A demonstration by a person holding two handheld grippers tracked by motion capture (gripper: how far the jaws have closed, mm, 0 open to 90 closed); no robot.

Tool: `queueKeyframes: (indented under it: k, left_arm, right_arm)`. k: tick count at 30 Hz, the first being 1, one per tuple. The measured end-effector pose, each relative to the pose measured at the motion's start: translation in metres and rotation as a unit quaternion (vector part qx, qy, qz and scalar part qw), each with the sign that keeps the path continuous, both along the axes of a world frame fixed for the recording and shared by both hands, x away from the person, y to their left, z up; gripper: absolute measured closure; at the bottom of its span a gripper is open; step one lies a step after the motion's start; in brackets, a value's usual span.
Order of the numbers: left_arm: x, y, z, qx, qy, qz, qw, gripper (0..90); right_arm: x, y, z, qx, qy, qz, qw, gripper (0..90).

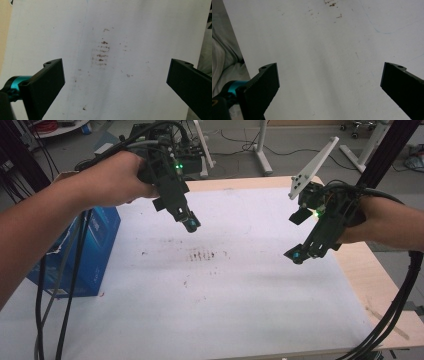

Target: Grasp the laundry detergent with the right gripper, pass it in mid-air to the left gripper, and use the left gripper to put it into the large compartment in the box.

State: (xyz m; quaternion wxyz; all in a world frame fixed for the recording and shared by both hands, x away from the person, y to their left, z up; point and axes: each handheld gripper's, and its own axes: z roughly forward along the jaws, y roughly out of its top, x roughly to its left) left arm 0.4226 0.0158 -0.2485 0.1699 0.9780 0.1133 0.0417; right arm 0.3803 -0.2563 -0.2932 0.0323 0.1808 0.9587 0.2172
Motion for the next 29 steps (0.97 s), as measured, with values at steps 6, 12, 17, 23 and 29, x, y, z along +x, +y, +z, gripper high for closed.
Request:
queueKeyframes:
  k: [6,12,17,23,29]
  left_arm:
    - [0.0,-0.003,-0.009,0.002,0.009,-0.001,1.0,1.6]
    - [0.0,-0.004,-0.013,0.001,0.013,0.0,0.9999,1.6]
    - [0.0,-0.005,-0.013,0.002,0.015,0.0,0.9999,1.6]
    - [-0.001,-0.006,-0.014,0.001,0.017,-0.001,0.9999,1.6]
    - [0.0,-0.004,-0.015,0.0,0.016,0.002,0.9999,1.6]
  right_arm:
    - [0.002,0.001,-0.001,0.001,0.001,0.002,1.0,1.4]
    - [0.002,0.002,-0.002,-0.001,0.001,0.004,1.0,1.4]
    - [0.002,0.002,-0.002,-0.001,0.0,0.004,1.0,1.4]
    - [0.0,0.002,-0.001,0.0,0.0,0.002,1.0,1.4]
    - [-0.001,0.001,-0.003,0.003,-0.001,0.002,1.0,1.4]
